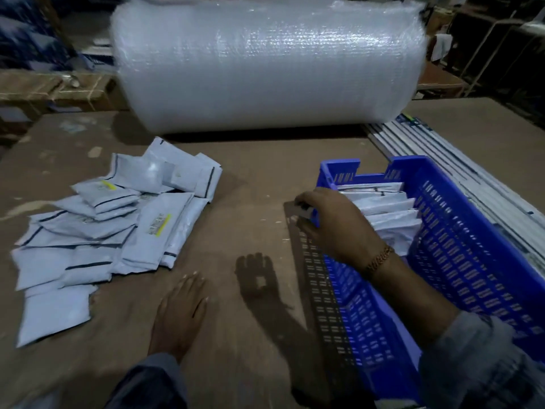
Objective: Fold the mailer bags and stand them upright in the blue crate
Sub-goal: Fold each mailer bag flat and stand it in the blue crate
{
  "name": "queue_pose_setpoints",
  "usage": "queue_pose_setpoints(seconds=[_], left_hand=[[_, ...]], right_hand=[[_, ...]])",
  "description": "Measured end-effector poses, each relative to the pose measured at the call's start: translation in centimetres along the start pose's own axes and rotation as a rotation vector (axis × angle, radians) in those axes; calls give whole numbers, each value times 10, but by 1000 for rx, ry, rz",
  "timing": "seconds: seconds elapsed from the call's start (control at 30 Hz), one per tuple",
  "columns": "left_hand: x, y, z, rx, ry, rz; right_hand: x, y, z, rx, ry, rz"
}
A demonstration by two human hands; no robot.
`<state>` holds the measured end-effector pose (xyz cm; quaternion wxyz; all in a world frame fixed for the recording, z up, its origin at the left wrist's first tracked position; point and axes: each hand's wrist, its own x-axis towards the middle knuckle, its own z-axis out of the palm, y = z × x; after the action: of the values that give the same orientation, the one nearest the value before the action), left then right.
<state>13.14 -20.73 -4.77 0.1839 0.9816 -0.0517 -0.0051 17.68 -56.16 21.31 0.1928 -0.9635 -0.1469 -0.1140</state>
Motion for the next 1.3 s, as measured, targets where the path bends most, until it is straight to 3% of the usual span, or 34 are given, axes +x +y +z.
queue_pose_setpoints(seconds=[0.07,0.13,0.33,0.53,0.67,0.9,1.13,1.3], left_hand=[[-5,-40,-3,-1,12,-82],[-7,-87,0,-38,-94,-213],[-10,-121,-59,122,-45,40],[-13,-167,-53,-13,26,-35],[-14,-162,-51,-1,166,-6],[-14,-162,-52,12,177,13],[-14,-159,-52,31,200,0],[-14,-158,-53,54,193,-3]], right_hand=[[7,-25,22,38,-25,-18],[14,-47,47,24,-69,-29],[38,-108,135,68,-212,-30],[61,-159,220,261,-329,106],[75,-186,269,397,-246,321],[100,-217,335,598,-138,799],[112,-216,342,623,-129,859],[94,-193,330,780,47,946]])
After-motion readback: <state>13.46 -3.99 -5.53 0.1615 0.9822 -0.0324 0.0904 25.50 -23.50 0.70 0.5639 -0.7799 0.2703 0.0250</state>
